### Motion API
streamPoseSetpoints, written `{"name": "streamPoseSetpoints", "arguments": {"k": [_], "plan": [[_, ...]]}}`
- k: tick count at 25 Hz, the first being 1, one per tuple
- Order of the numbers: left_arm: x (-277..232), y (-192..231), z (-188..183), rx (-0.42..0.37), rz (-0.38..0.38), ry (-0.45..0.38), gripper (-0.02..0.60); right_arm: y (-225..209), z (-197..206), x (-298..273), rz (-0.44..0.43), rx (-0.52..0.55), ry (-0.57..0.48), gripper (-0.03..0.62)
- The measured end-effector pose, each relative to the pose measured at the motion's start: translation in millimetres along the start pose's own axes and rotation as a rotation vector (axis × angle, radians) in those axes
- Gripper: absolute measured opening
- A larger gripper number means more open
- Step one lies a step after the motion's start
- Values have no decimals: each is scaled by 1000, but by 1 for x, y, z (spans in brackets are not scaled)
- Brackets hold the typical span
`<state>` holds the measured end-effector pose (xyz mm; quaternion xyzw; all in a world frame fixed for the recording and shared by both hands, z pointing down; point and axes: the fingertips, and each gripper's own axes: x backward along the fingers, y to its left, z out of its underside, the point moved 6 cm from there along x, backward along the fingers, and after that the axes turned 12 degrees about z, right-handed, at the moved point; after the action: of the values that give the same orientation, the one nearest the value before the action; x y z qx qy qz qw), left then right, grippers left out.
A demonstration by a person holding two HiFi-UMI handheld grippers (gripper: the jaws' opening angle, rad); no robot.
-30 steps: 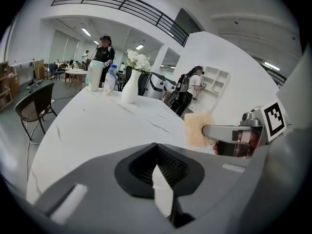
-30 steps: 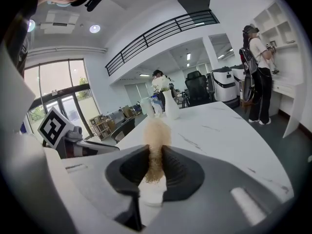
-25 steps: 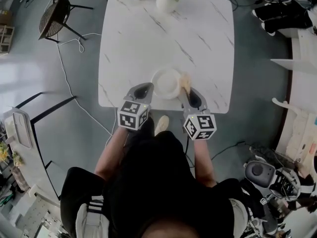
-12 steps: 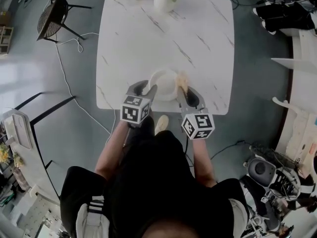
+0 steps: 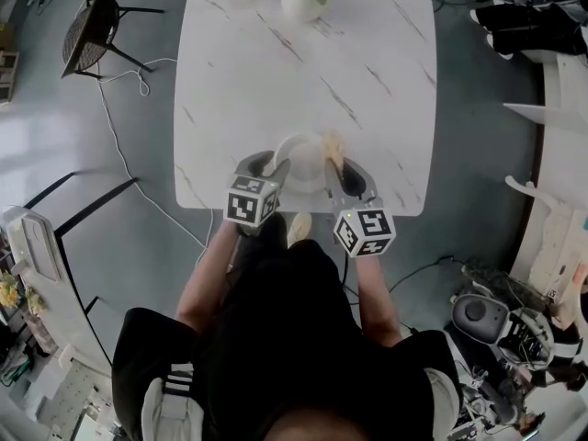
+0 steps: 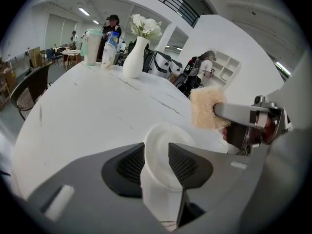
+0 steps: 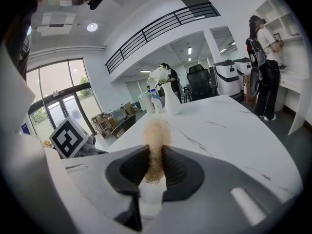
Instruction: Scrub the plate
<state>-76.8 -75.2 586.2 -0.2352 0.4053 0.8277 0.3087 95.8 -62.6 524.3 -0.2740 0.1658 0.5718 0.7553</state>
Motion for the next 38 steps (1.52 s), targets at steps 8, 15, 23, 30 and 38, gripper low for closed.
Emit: {"name": "streamPoseSetpoints", "arguments": {"k": [8, 15, 23, 30, 38], "plan": [[-14, 12, 5, 17, -1, 38, 137, 1, 2, -12, -4, -10, 17, 69], [-17, 17, 8, 32, -6, 41, 120, 3, 6, -15, -10, -12, 29, 69], [-18, 21, 12, 42, -30, 37, 51, 16, 5, -22, -51, 13, 35, 69], [-19, 22, 14, 40, -37, 33, 49, 45, 5, -31, -151, 59, 58, 69], [-19, 23, 14, 40, -37, 32, 49, 61, 26, -52, -201, 43, 126, 69]]}}
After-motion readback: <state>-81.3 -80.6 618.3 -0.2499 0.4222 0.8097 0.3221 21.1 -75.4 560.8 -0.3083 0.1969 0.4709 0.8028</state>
